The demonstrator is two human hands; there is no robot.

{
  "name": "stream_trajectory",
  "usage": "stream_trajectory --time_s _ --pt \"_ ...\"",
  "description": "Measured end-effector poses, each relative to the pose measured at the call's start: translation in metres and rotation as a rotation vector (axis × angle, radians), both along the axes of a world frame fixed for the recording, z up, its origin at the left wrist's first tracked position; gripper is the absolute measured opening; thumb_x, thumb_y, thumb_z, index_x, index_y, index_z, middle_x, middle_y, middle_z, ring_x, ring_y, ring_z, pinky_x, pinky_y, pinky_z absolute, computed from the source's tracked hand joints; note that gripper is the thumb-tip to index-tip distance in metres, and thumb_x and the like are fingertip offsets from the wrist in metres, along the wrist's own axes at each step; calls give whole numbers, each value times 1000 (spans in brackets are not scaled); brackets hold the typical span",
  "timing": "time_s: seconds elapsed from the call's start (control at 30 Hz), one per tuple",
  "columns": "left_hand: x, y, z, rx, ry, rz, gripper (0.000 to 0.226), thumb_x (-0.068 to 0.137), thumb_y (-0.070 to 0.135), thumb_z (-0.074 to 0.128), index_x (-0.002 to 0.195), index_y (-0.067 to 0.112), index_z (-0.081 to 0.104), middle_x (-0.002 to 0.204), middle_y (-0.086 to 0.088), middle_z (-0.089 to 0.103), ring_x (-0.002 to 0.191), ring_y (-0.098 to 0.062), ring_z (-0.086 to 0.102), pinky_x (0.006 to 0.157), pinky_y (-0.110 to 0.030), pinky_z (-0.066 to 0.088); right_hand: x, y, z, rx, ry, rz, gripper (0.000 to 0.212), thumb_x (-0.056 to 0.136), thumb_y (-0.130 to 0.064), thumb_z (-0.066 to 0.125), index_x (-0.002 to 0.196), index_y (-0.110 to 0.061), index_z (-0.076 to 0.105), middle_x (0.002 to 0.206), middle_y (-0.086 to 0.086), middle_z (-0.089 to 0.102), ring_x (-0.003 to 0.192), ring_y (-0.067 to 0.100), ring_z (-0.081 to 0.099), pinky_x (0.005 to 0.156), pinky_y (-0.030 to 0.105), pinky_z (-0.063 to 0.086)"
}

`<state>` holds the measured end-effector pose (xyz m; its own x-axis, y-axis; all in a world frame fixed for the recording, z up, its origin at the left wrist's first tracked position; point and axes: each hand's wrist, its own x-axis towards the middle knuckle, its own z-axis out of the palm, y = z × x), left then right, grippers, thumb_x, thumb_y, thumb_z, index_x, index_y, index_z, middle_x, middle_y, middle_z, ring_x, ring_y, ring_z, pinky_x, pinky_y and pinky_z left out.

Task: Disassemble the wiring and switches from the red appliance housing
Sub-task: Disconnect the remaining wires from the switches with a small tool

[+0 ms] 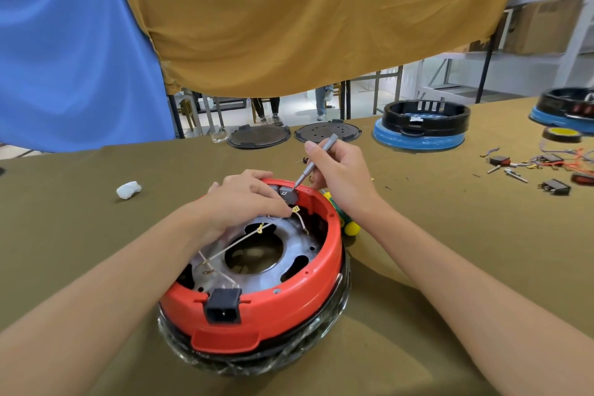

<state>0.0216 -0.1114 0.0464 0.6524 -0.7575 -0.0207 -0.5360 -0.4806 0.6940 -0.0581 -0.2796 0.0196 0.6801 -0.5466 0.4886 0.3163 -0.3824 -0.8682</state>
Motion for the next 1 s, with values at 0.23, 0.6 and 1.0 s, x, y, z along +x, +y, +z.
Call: stream_trajectory --time_s 0.23,0.6,1.0 --pt "-6 1 5 -28 -18 2 10 74 38 79 77 28 80 150 17 37 150 -9 10 118 -58 -7 -4 -1 3 187 -47 36 30 101 -27 57 81 -4 60 54 0 52 54 15 53 59 34 56" --pt "-10 -9 15 -247 -99 -6 16 88 31 71 73 28 73 84 15 70 72 6 61 75 -14 47 -12 -2 0 227 -123 203 10 95 -21 67 92 -12 67 70 -1 64 68 13 63 63 30 58" --pt "-17 -19 29 -271 -159 -37 16 99 26 57 90 15 64 54 12 54 47 -2 48 50 -16 42 -16 1 7 391 -160 417 15 88 1 69 96 -10 64 83 11 68 78 21 69 71 31 59"
